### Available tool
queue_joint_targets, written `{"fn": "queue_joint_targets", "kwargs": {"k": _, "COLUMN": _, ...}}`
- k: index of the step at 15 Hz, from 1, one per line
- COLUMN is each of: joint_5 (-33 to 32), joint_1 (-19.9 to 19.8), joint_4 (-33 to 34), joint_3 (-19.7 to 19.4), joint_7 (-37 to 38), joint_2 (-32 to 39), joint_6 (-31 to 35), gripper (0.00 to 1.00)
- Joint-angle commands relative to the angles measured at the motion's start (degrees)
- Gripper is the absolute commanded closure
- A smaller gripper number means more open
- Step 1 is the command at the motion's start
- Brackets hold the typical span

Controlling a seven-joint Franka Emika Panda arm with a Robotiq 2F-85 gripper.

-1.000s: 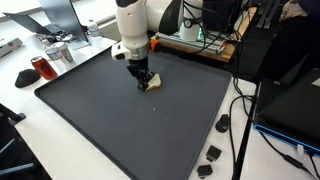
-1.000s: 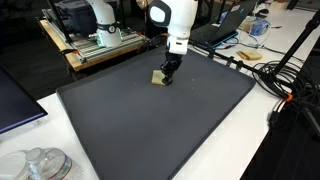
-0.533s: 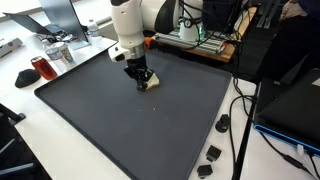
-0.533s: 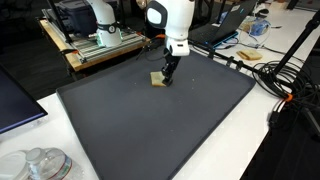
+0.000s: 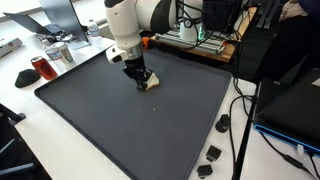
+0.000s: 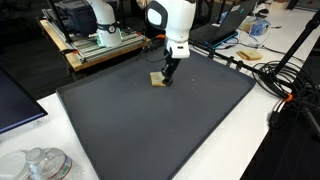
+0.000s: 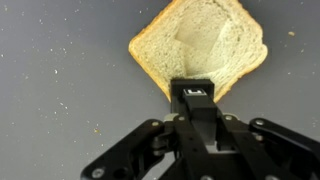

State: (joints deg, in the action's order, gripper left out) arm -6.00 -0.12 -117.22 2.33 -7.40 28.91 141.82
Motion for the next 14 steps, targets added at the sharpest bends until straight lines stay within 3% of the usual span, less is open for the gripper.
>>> {"fn": "queue_joint_targets", "kwargs": {"k": 1, "joint_5": 1.36, "joint_1": 0.66, "joint_4": -3.45, "joint_3": -0.9, "joint_7": 4.27, "joint_2": 0.08, "joint_6": 1.04, "gripper": 0.95}}
{"fn": "queue_joint_targets", "kwargs": {"k": 6, "joint_5": 1.0, "joint_1": 1.34, "joint_4": -9.15, "joint_3": -2.05, "joint_7": 10.46, "joint_2": -5.25, "joint_6": 4.17, "gripper": 0.95}}
{"fn": "queue_joint_targets", "kwargs": {"k": 14, "joint_5": 0.11, "joint_1": 2.31, "joint_4": -15.53, "joint_3": -2.86, "joint_7": 15.03, "joint_2": -12.78, "joint_6": 3.49, "gripper": 0.95}}
